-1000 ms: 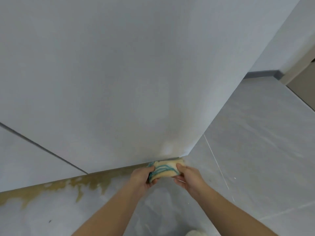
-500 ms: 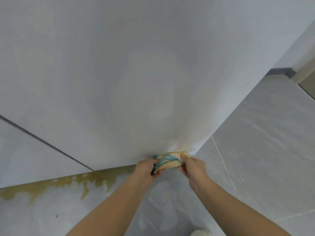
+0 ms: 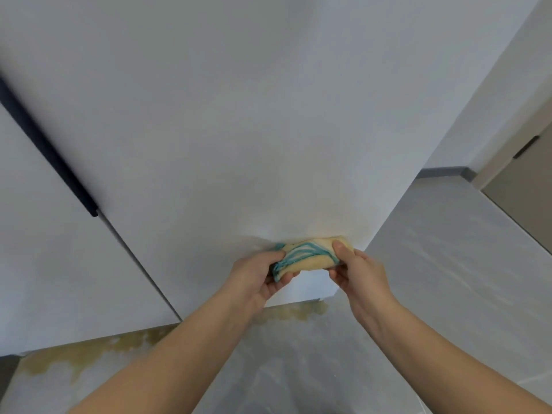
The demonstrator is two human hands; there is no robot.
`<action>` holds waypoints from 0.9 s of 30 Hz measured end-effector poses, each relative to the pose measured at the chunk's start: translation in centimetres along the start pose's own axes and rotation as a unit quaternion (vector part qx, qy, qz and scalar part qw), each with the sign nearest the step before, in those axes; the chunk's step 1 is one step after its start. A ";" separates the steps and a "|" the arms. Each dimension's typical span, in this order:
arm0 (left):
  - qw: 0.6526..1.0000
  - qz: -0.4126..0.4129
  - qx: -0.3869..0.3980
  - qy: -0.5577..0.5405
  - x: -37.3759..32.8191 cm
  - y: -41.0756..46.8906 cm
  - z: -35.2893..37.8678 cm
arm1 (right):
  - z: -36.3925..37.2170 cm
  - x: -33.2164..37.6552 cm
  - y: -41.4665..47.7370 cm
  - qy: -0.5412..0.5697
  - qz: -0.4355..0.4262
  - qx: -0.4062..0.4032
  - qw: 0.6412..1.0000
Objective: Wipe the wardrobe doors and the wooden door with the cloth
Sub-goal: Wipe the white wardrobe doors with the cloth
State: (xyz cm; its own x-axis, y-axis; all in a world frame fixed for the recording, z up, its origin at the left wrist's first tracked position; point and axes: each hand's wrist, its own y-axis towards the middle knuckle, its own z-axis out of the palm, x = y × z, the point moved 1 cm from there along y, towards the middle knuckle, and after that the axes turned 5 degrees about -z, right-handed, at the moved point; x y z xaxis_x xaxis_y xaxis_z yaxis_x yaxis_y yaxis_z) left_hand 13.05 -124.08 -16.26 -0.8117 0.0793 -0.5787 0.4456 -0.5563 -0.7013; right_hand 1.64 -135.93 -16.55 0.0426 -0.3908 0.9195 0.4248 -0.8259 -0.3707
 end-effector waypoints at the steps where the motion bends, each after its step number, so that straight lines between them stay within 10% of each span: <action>1: 1.000 0.011 0.007 -0.002 -0.7 -1.0 0.4 | 0.3 1.1 -0.5 0.005 -0.015 0.005 1.000; 19: 0.923 0.360 0.124 0.053 -7.4 -12.3 7.0 | 1.4 14.6 -6.2 0.162 -0.252 0.180 0.937; 27: 0.985 0.064 0.004 0.160 7.4 2.0 2.8 | -8.8 -4.9 0.5 0.058 0.011 0.041 0.997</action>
State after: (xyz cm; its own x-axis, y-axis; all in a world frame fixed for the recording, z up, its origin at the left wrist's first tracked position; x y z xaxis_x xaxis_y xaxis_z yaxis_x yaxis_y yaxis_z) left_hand 6.87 -126.89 -20.75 -0.5877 0.2634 -0.7650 0.5333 -0.5850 -0.6110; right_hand -6.28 -137.99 -22.35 -0.0498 -0.4560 0.8886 0.4975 -0.7828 -0.3738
